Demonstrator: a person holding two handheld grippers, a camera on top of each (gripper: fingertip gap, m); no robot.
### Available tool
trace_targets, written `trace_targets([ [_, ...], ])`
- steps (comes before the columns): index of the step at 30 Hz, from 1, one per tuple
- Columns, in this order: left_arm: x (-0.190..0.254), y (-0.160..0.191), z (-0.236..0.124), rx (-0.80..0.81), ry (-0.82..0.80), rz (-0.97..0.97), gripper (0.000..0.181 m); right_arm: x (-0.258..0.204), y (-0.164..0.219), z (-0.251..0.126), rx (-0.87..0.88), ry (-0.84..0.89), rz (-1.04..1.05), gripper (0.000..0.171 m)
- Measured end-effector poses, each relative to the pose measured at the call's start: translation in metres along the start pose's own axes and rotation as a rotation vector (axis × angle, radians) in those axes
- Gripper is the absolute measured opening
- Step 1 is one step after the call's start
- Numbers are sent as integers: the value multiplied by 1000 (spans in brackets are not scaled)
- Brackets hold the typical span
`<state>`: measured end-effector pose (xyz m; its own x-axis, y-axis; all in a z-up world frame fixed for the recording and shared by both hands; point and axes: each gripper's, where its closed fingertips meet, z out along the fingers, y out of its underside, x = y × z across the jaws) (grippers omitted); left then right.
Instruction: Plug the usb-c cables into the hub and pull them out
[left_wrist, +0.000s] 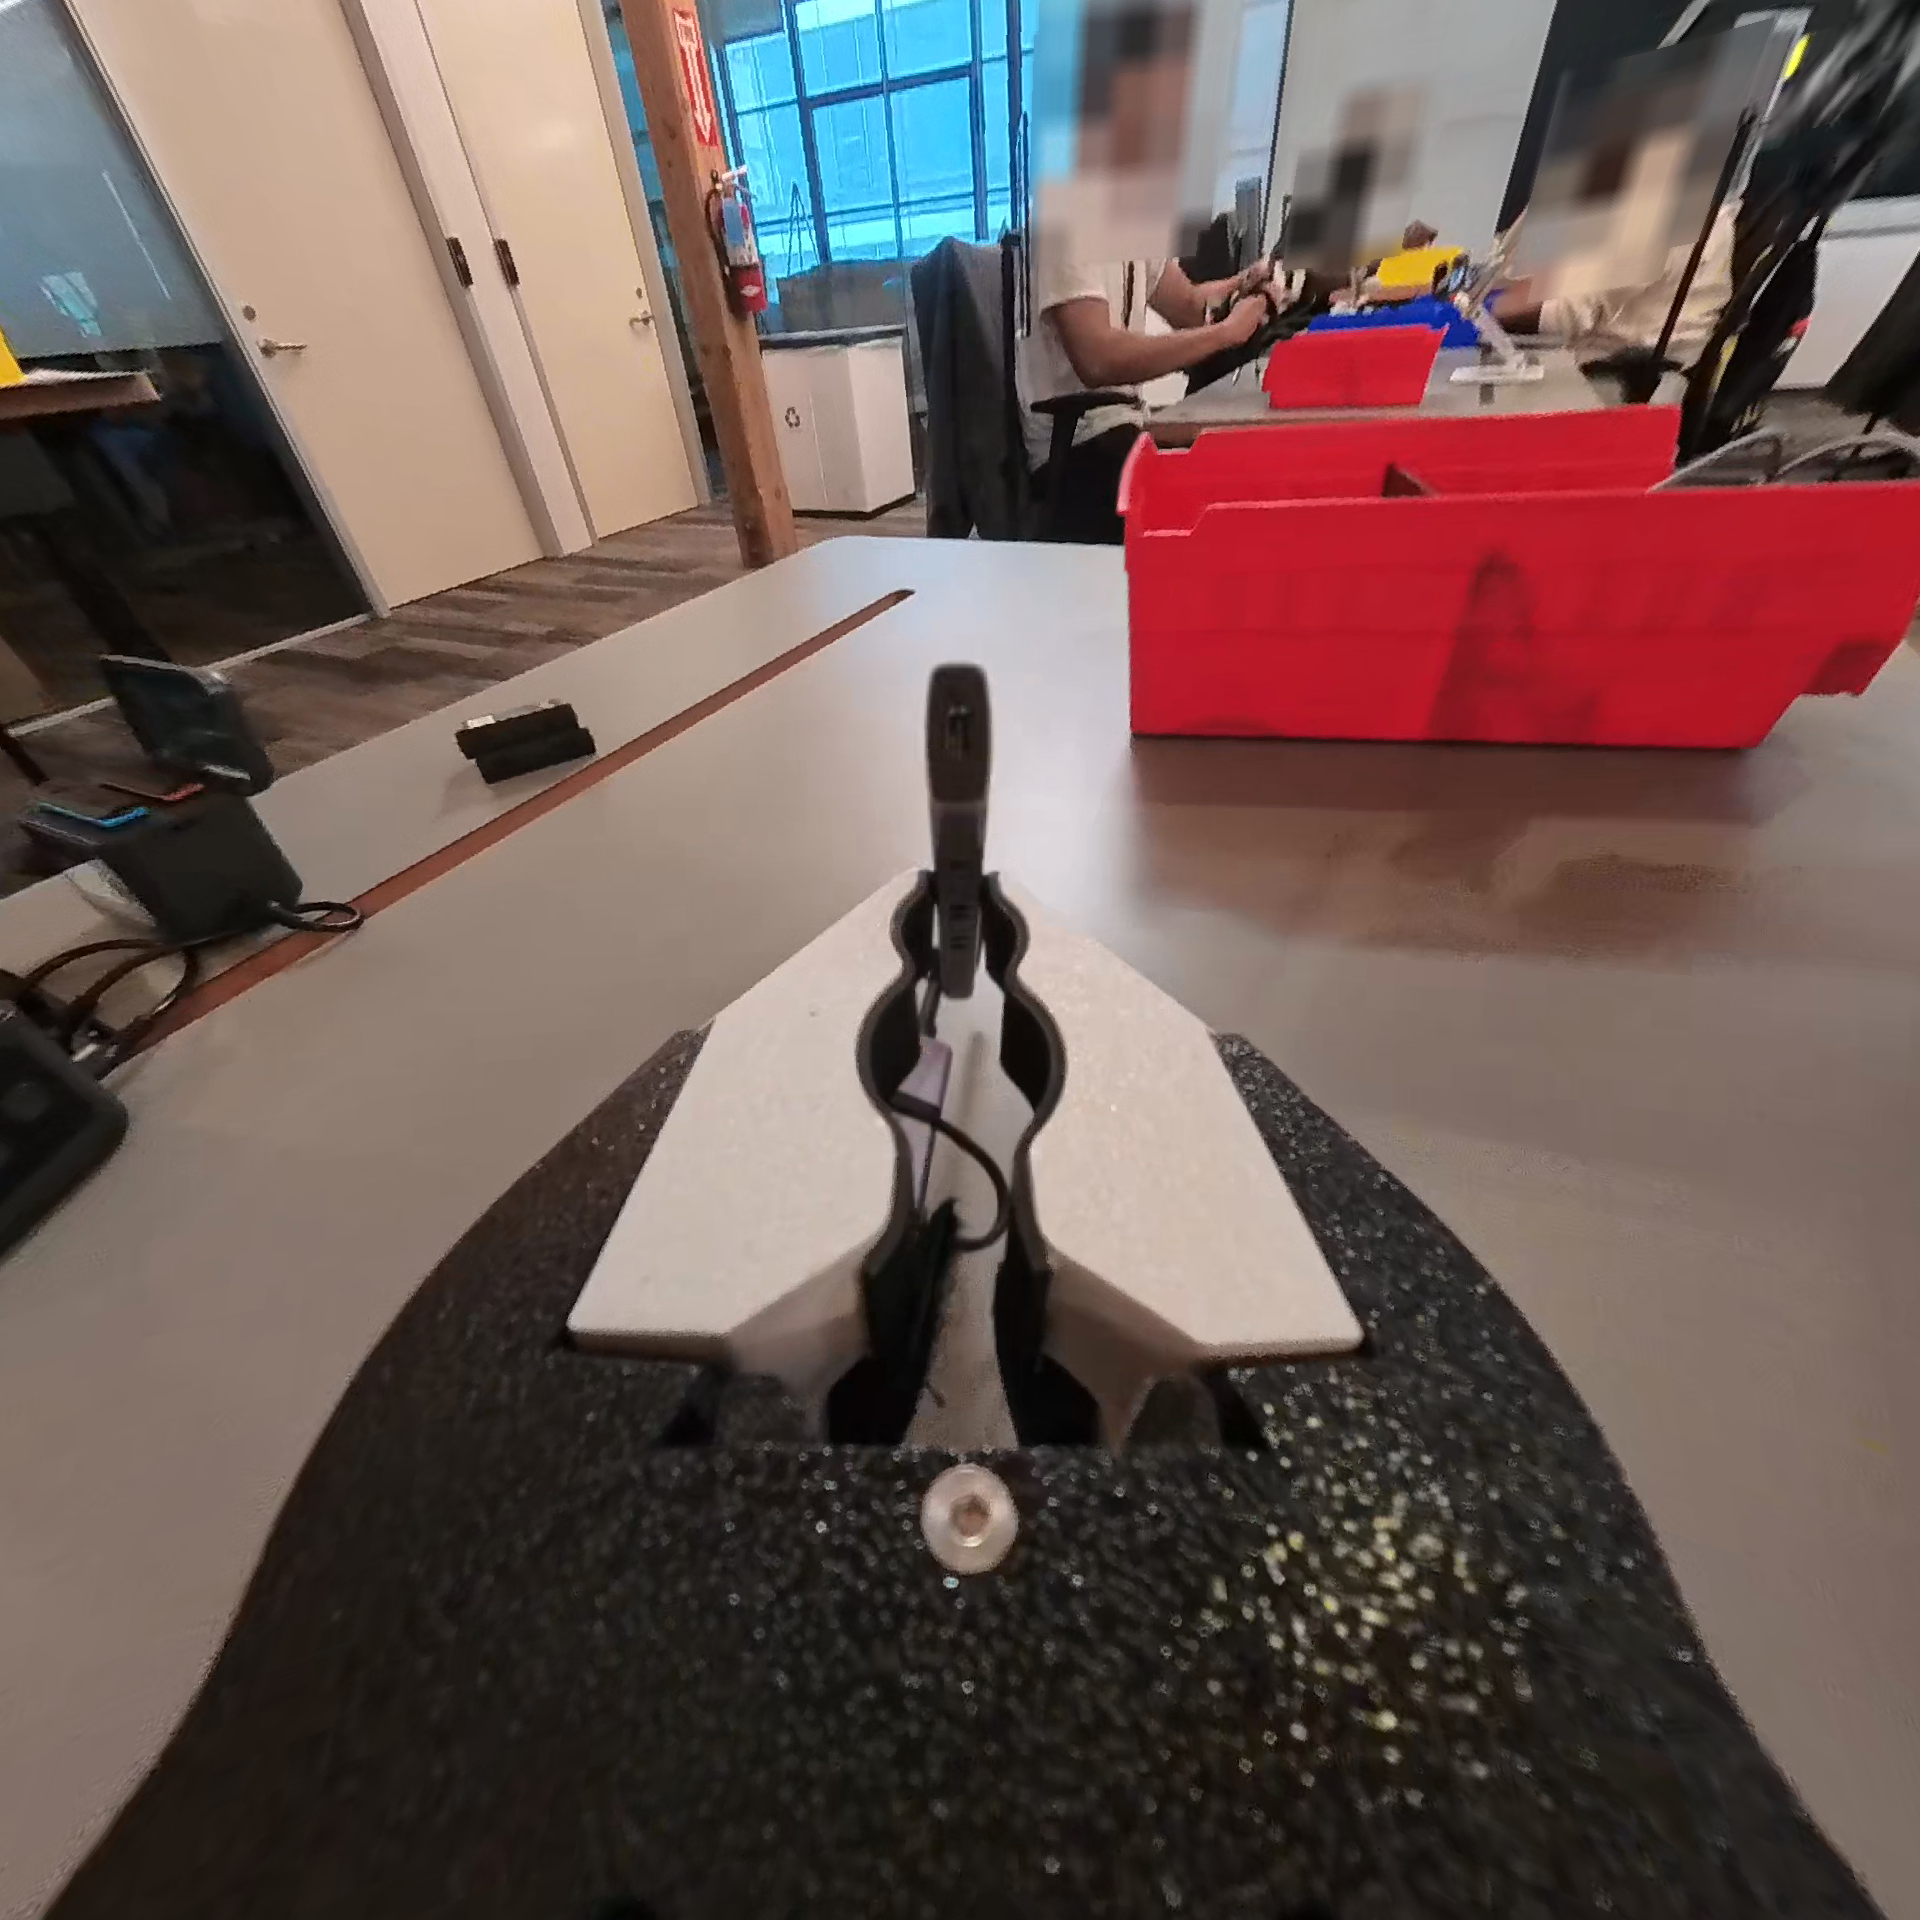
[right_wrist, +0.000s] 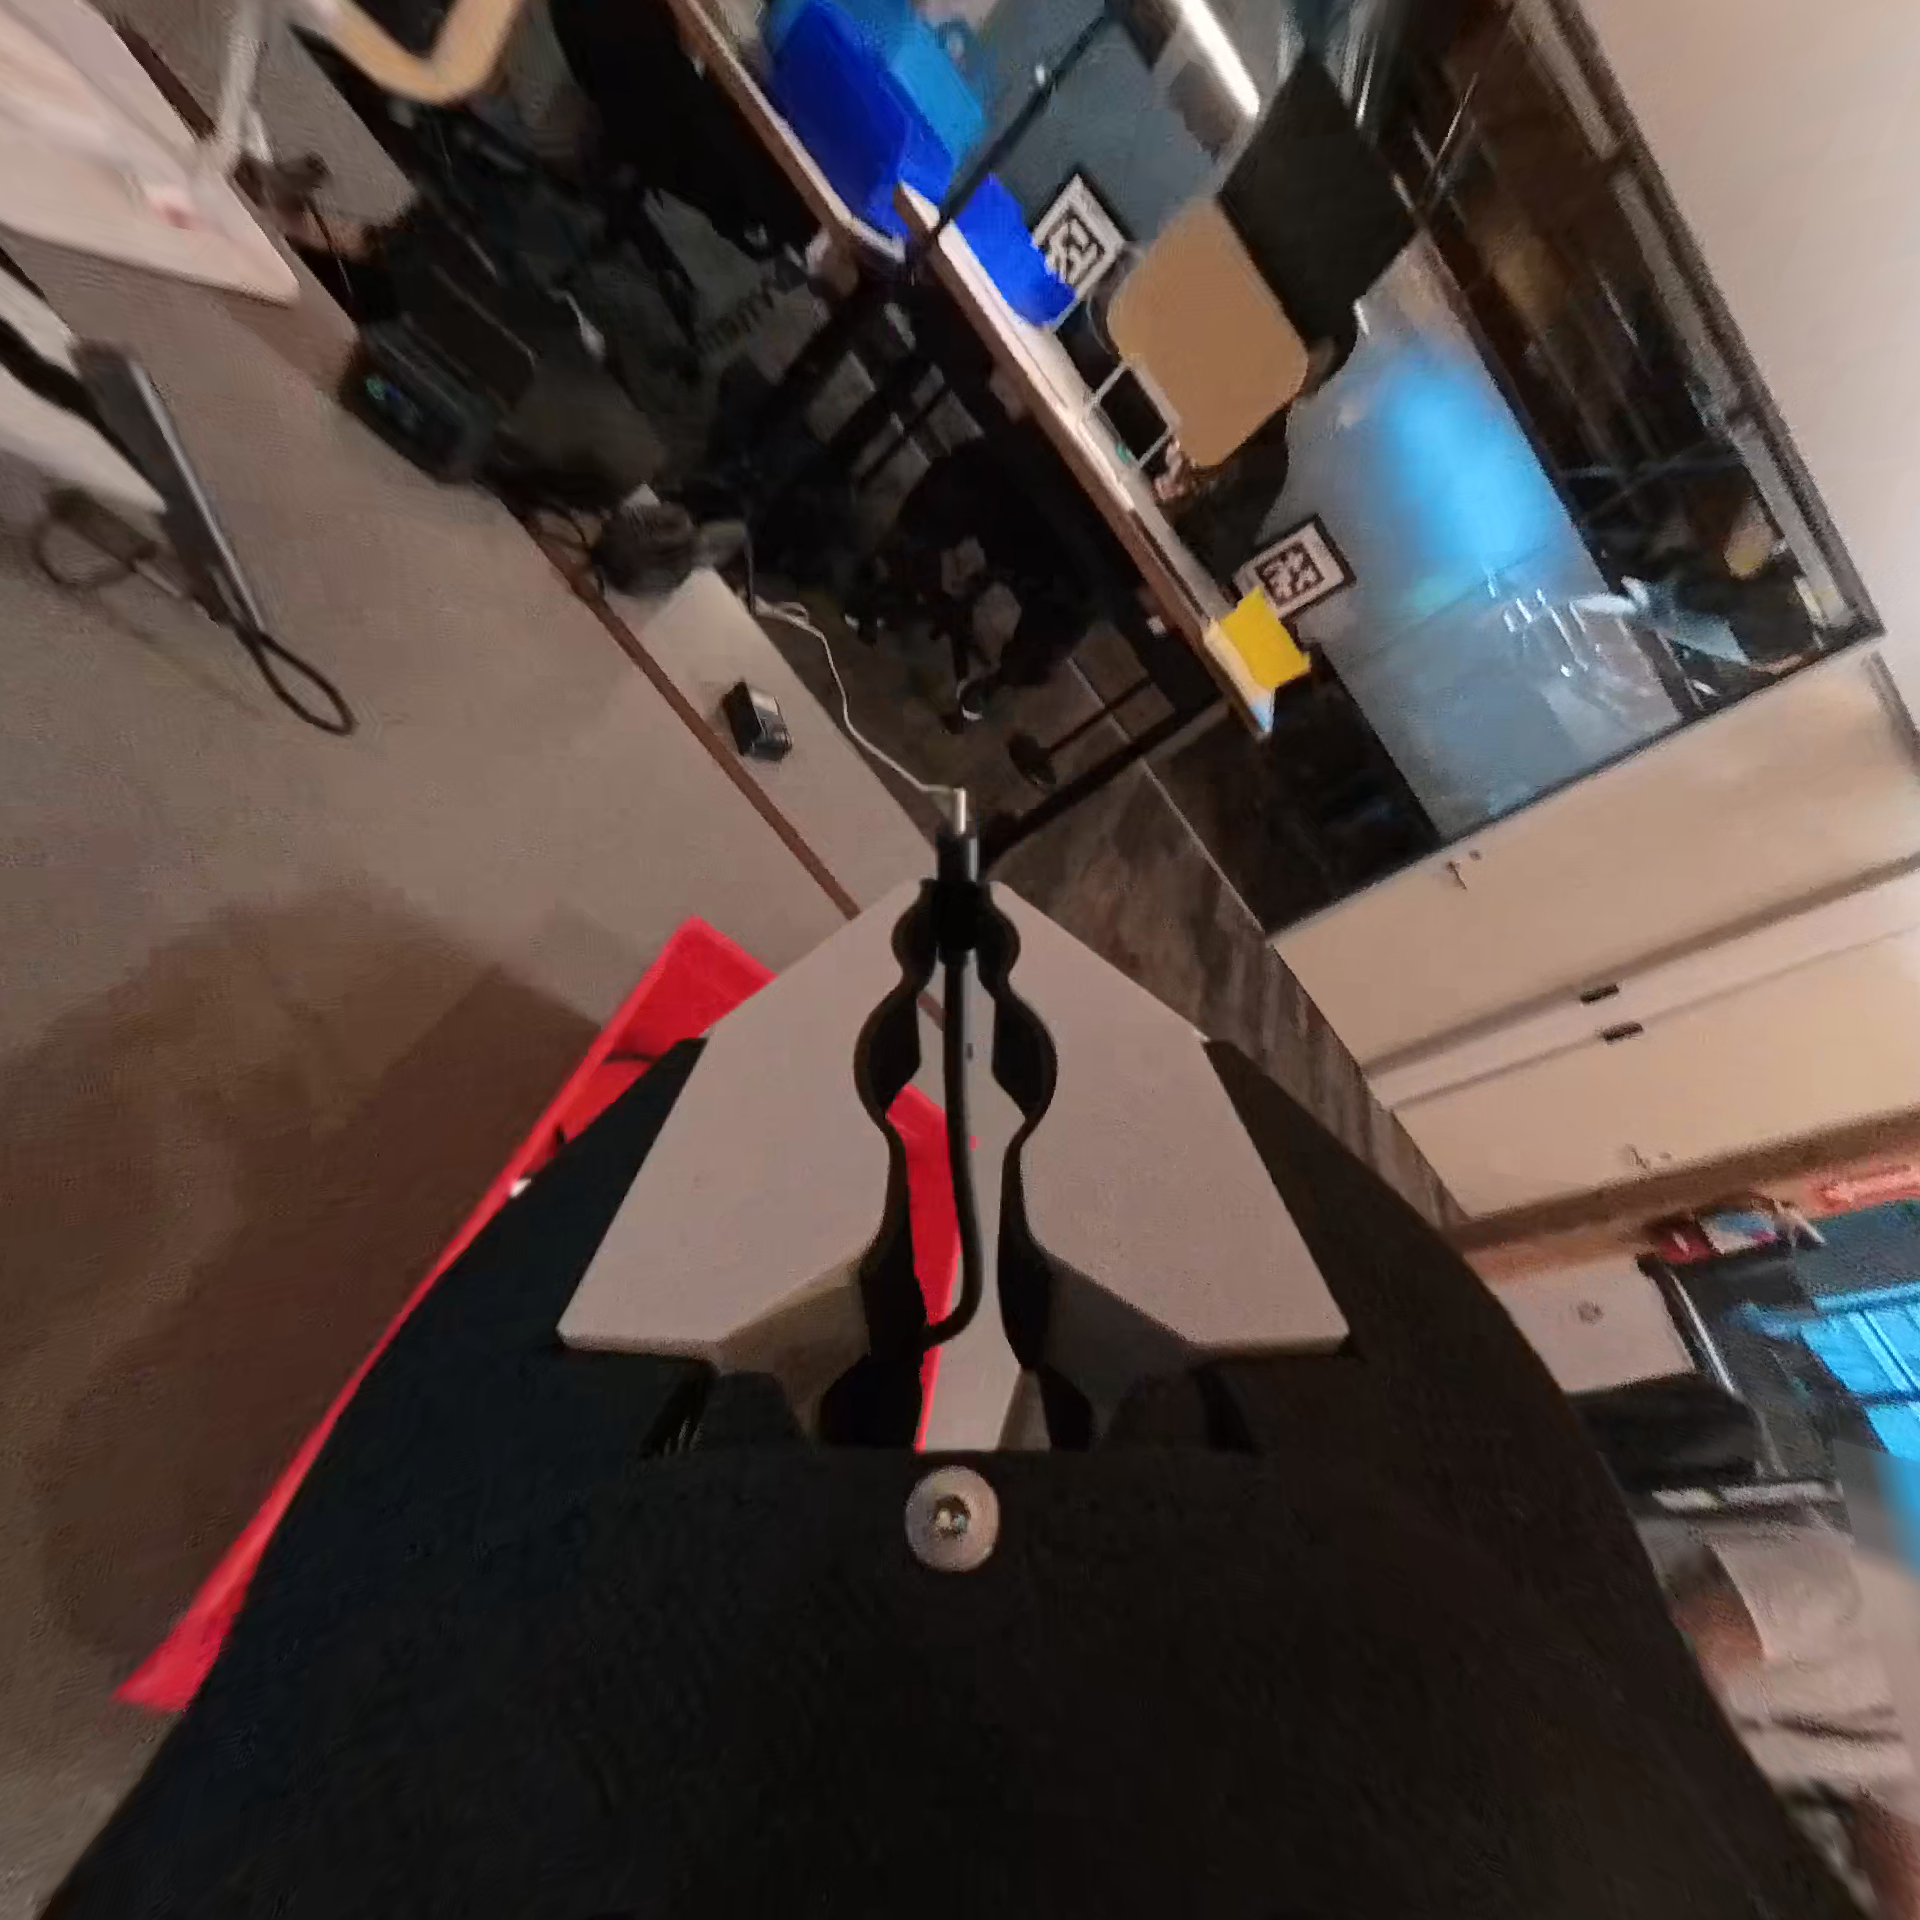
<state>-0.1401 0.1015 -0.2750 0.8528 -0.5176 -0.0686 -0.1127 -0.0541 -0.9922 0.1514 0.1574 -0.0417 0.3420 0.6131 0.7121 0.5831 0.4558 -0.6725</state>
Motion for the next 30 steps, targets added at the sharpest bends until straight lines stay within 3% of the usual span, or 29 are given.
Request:
trace_targets([
  [5,1,-6,-1,40,25,-47,6,-23,104,12,-237,-14,43,5],
  [10,8,-8,4,48,52,-57,6,-87,199,27,-529,-245,40,5],
  [14,20,-9,11,42,99,-55,6,-131,224,29,-643,-453,114,15],
  [16,25,-8,15,25,109,-35,6,-112,223,28,-698,-350,111,36],
  [18,29,-8,17,19,122,-24,6,-71,211,20,-750,-122,-47,55],
  [21,35,-10,20,22,148,-18,6,-54,146,22,-563,61,-154,56],
  [23,42,-10,23,26,181,-3,6,-87,89,41,-317,-17,-120,55],
  [26,57,-10,25,21,245,37,6,-173,16,67,20,-310,-78,42],
  [30,84,-11,26,14,348,114,6,-254,-12,105,104,-557,-67,40],
])
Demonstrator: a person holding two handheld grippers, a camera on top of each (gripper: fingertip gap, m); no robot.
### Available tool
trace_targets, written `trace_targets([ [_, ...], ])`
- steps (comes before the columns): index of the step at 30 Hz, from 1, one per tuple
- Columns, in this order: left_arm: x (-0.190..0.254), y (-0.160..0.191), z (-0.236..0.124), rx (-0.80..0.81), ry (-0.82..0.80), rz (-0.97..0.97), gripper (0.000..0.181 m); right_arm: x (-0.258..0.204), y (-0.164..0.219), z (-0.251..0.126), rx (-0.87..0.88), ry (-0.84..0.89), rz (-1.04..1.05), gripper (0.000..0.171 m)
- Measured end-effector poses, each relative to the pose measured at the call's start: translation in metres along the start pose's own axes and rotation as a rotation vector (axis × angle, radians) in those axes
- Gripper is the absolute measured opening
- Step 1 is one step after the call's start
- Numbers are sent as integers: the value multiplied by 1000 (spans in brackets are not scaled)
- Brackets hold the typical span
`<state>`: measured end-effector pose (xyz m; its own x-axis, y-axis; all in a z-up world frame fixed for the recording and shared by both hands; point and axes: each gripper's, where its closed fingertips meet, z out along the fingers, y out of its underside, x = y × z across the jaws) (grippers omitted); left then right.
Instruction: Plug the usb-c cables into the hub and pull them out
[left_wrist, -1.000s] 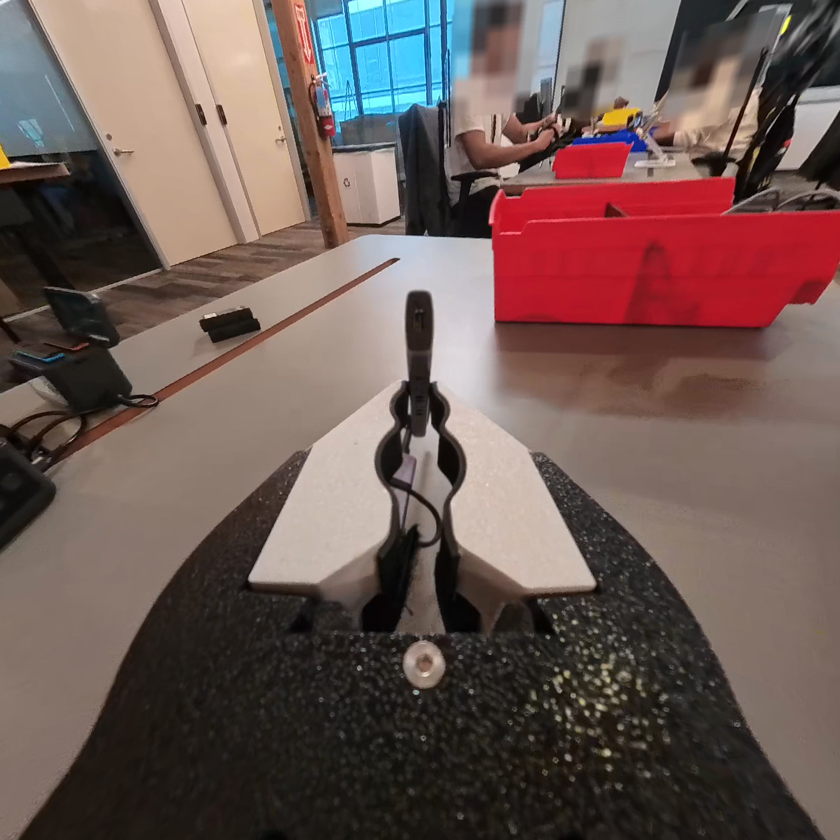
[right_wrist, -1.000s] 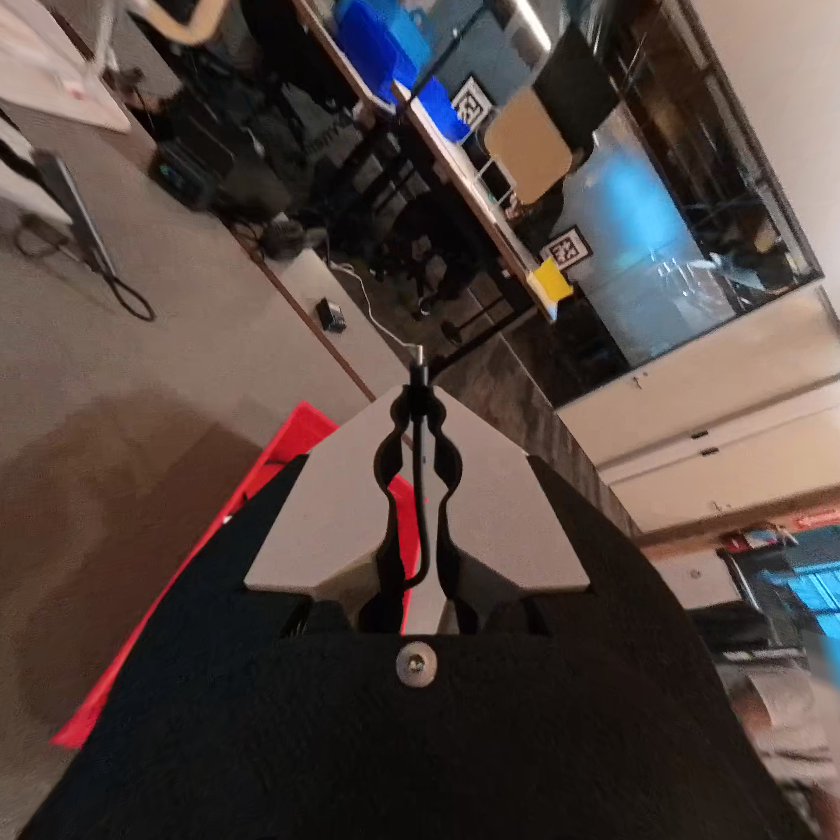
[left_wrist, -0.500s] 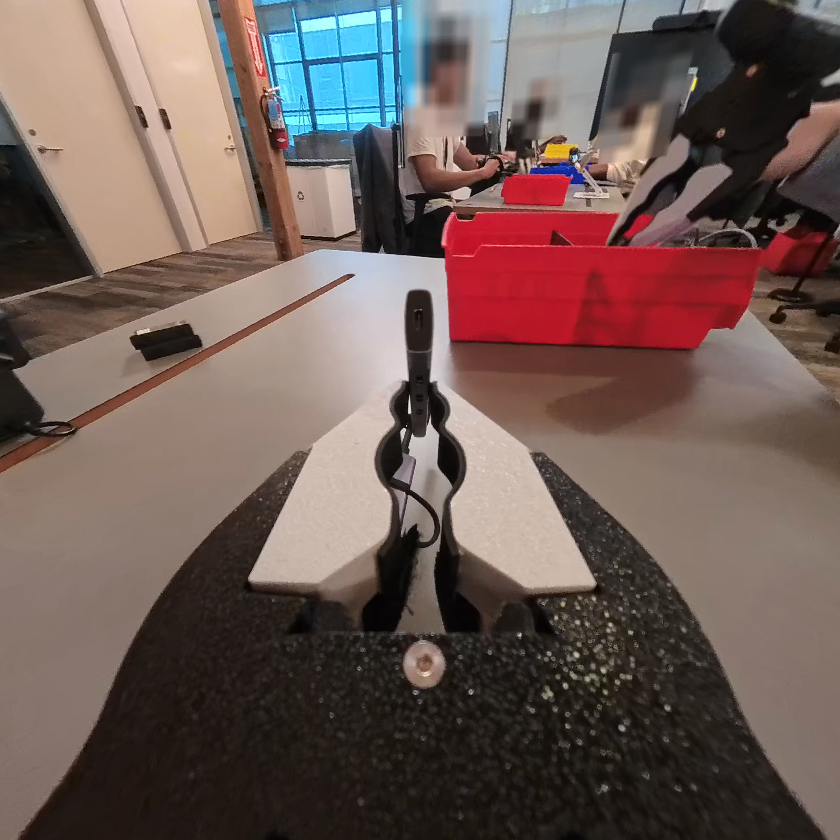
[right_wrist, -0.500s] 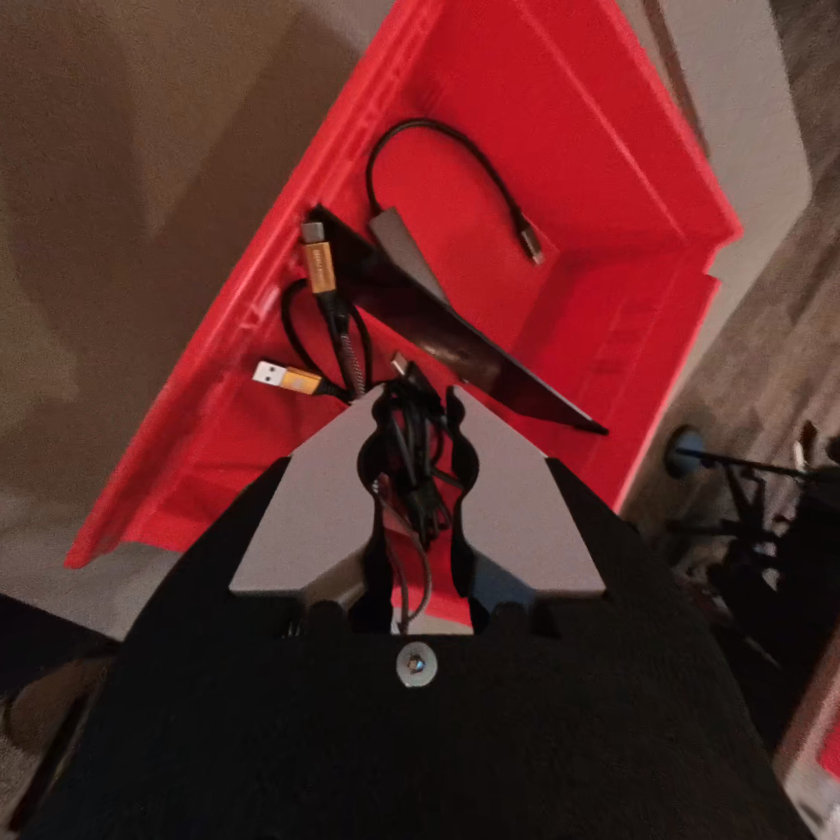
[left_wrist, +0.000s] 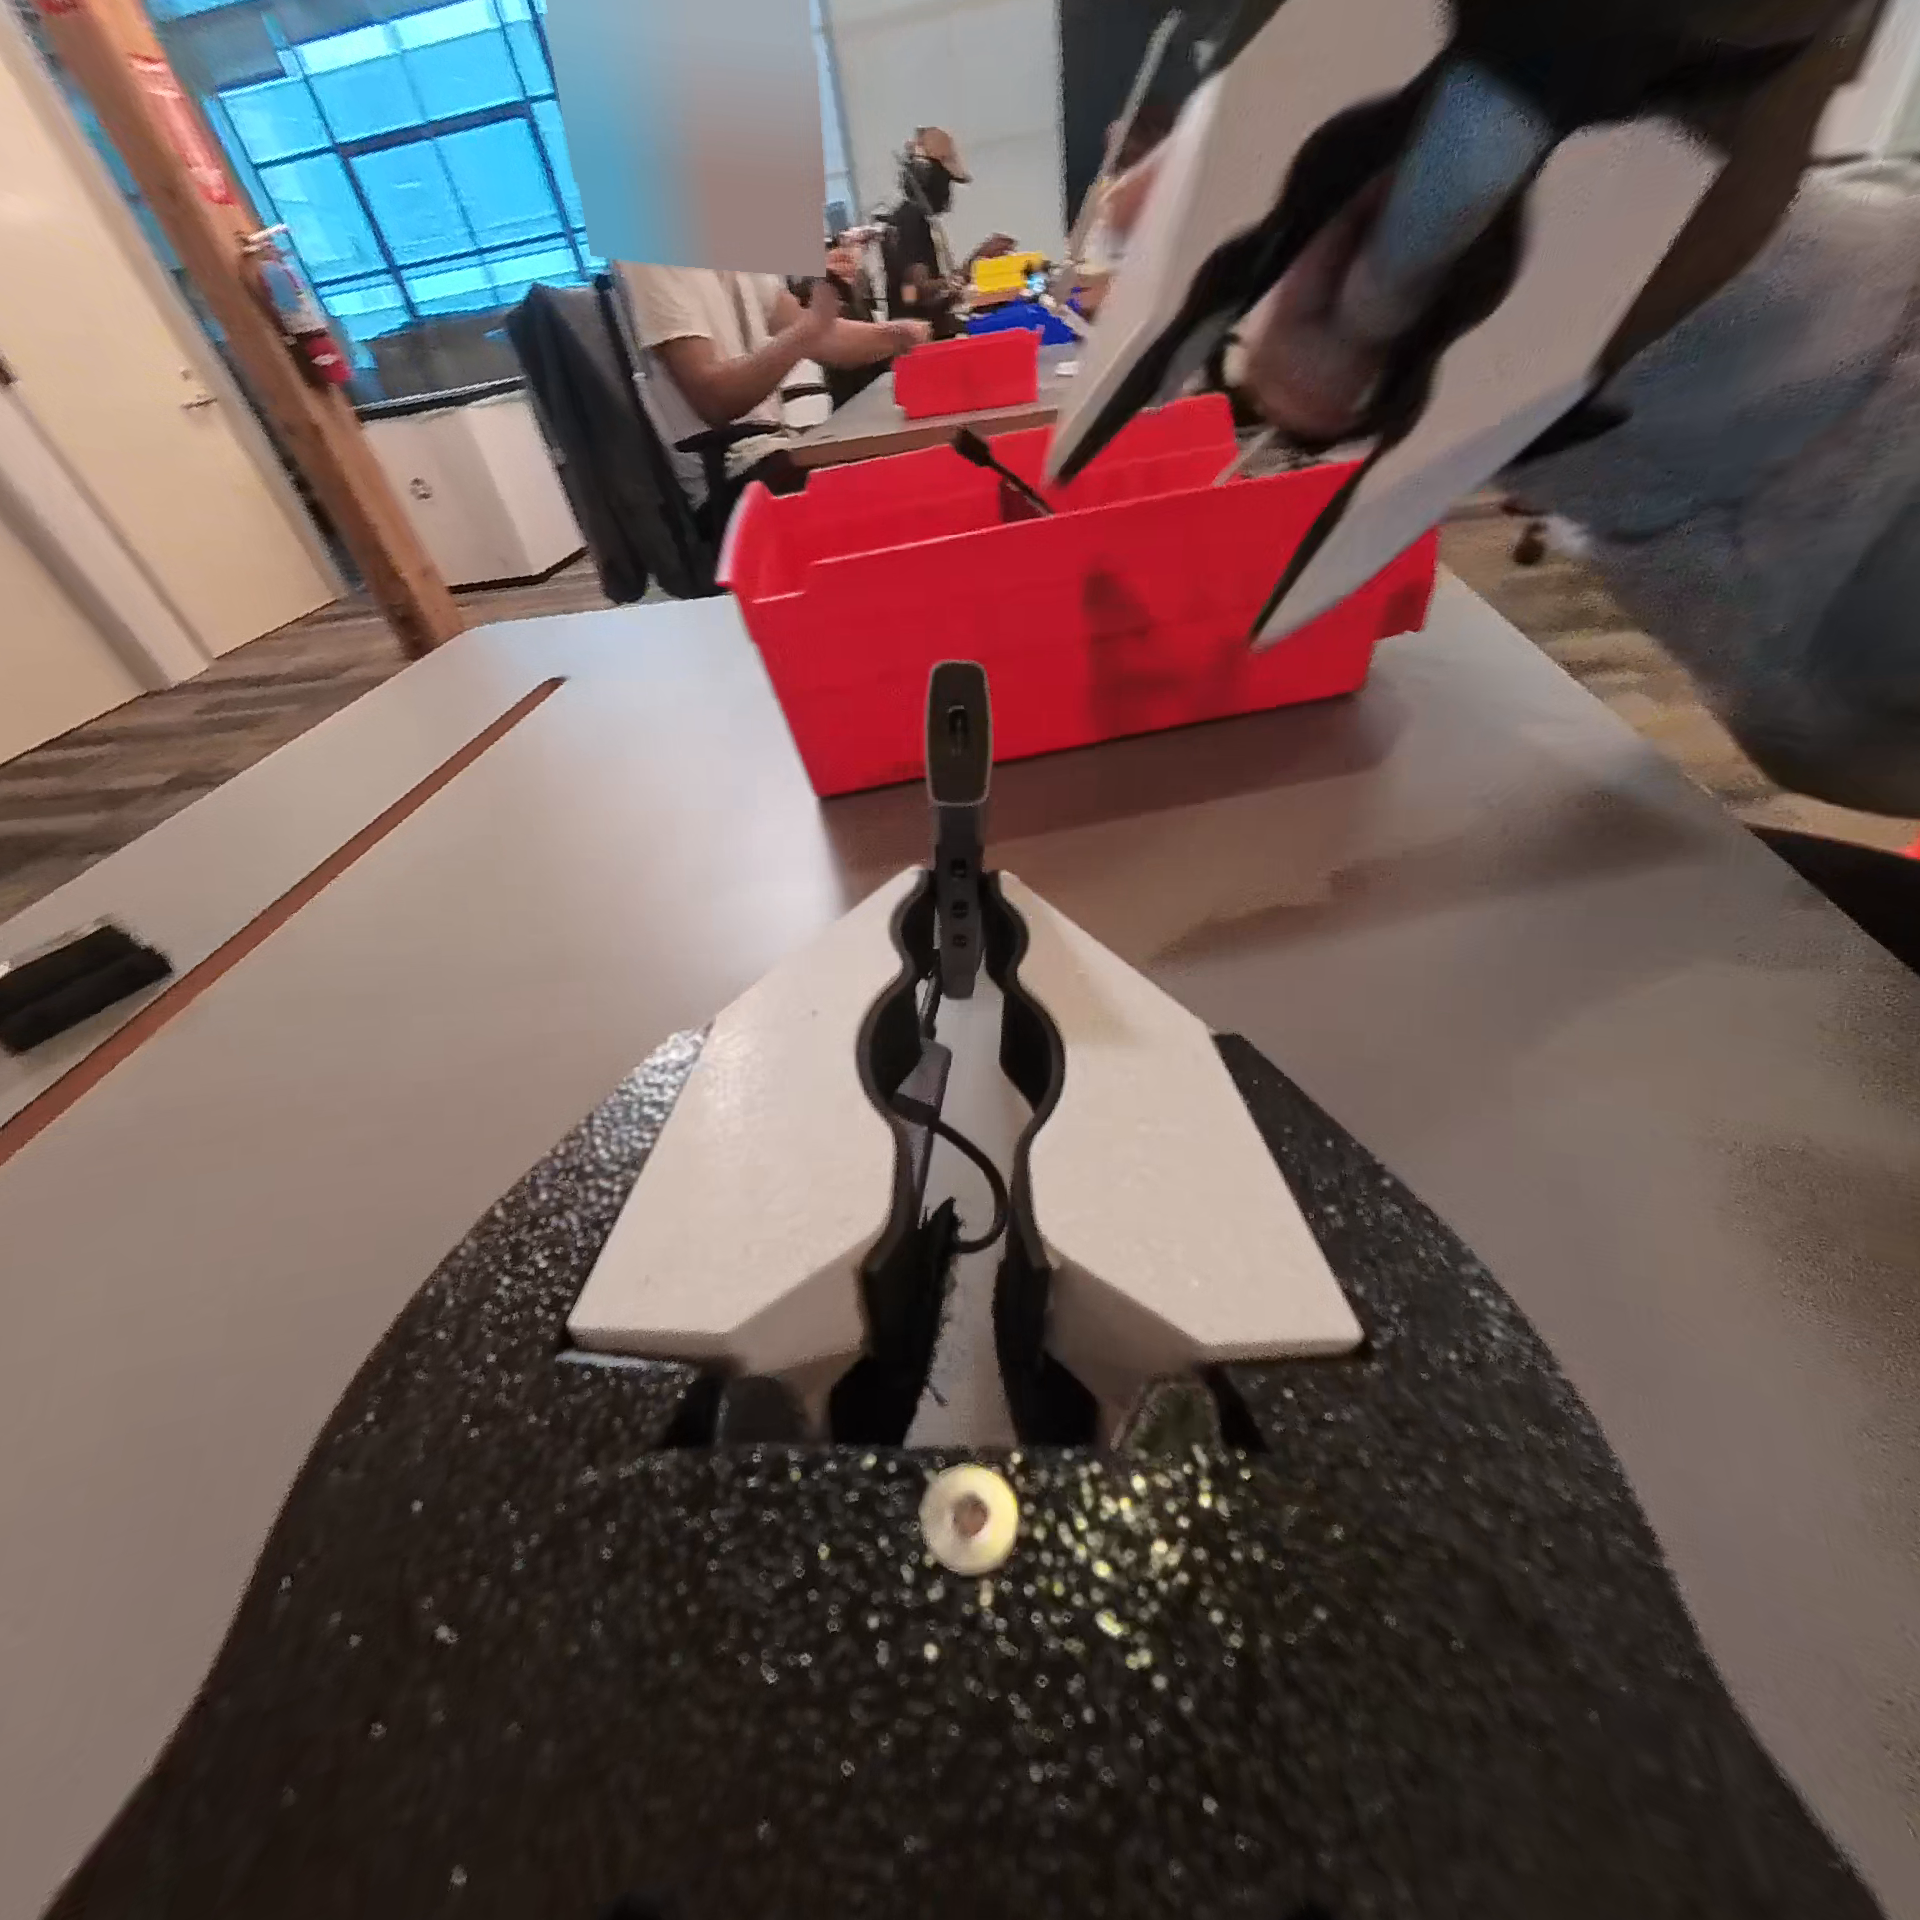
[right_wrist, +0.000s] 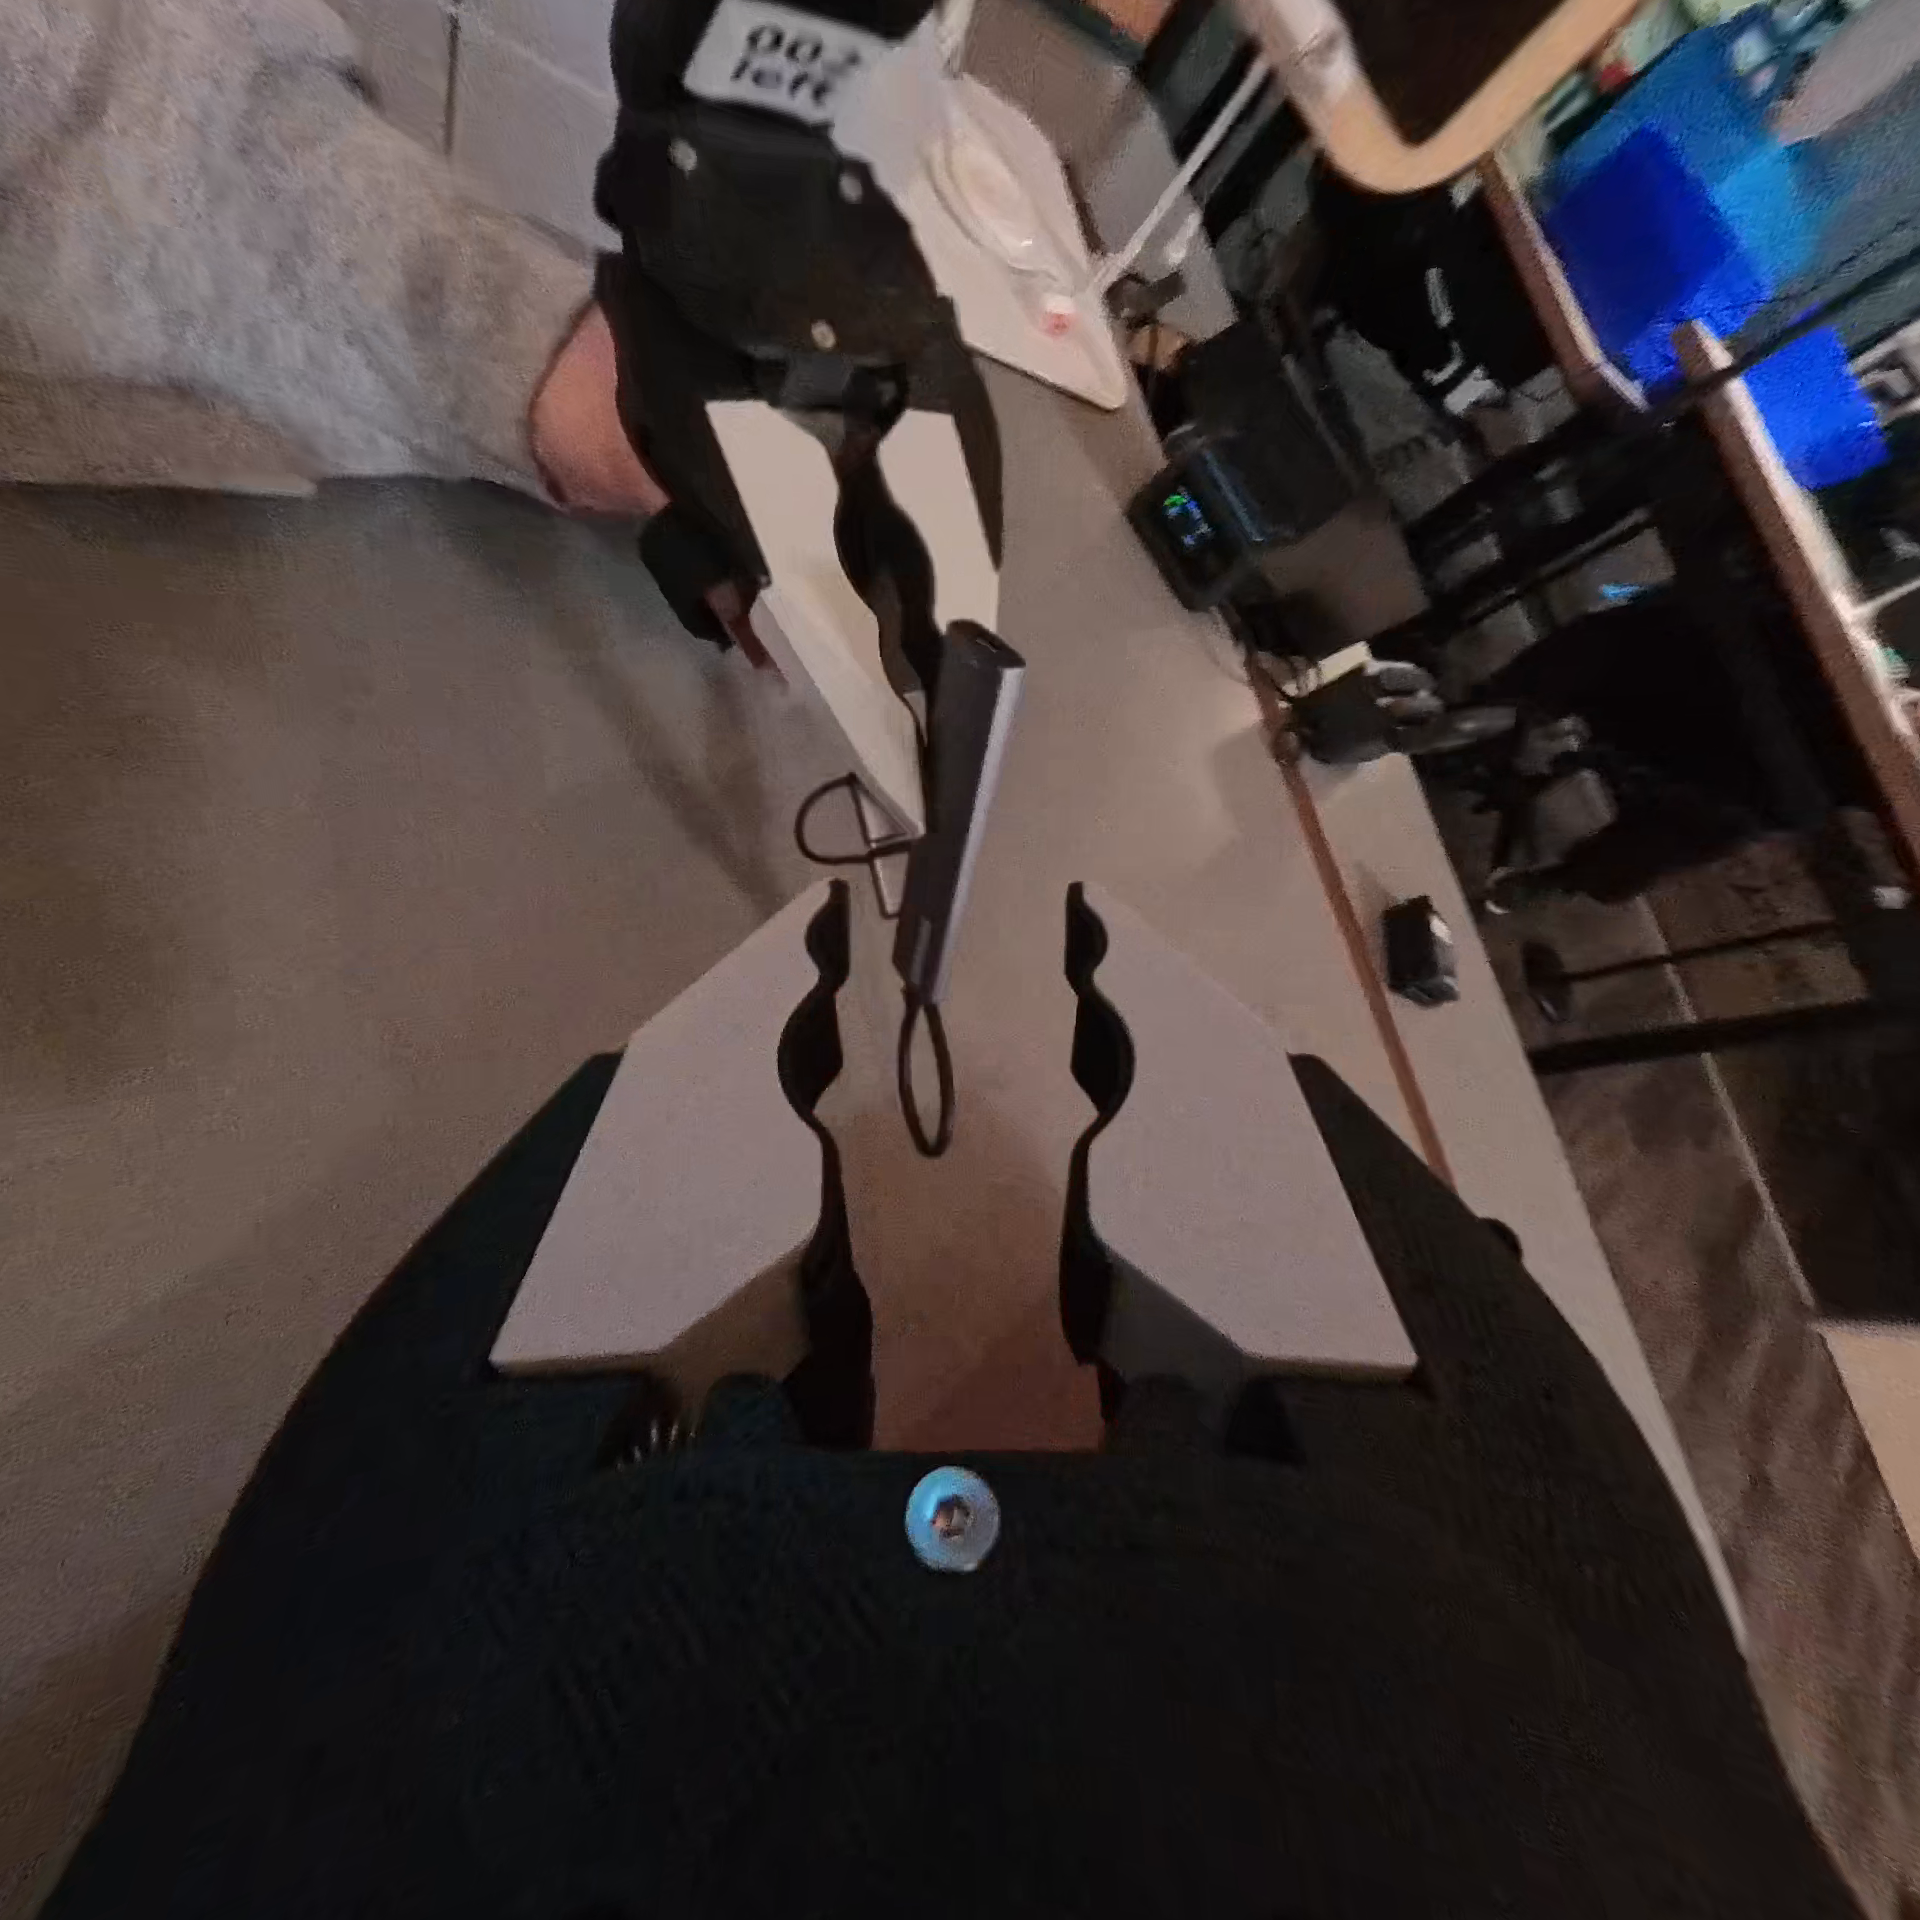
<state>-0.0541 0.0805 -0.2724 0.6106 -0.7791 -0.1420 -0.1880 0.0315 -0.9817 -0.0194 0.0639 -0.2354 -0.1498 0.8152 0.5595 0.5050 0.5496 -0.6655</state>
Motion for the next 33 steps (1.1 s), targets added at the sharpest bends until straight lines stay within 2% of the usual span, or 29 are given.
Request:
trace_targets([
  [3,18,-4,5,1,81,36,6,-16,21,36,-130,-98,-30,36],
  [6,28,-7,6,3,128,47,7,-25,29,51,-161,-150,-36,14],
  [7,28,-5,7,-6,123,58,7,-24,29,51,-153,-151,-29,8],
  [11,26,-22,5,86,97,77,11,0,23,25,-111,-51,-13,6],
  [13,15,-28,0,122,20,94,20,23,19,-4,-88,33,-12,6],
  [16,-11,-28,-11,163,-116,64,22,61,22,-55,-85,137,-1,6],
  [21,-35,-20,-18,195,-188,-59,23,120,86,-118,-370,218,-16,7],
  [24,-41,-17,-18,193,-199,-83,23,141,132,-125,-542,208,4,7],
  [28,-44,-13,-18,178,-207,-91,23,133,175,-103,-637,108,70,7],
  [31,-45,-11,-19,172,-211,-96,23,132,192,-92,-665,126,126,24],
  [33,-46,-11,-20,175,-216,-99,23,138,189,-94,-629,197,145,37],
])
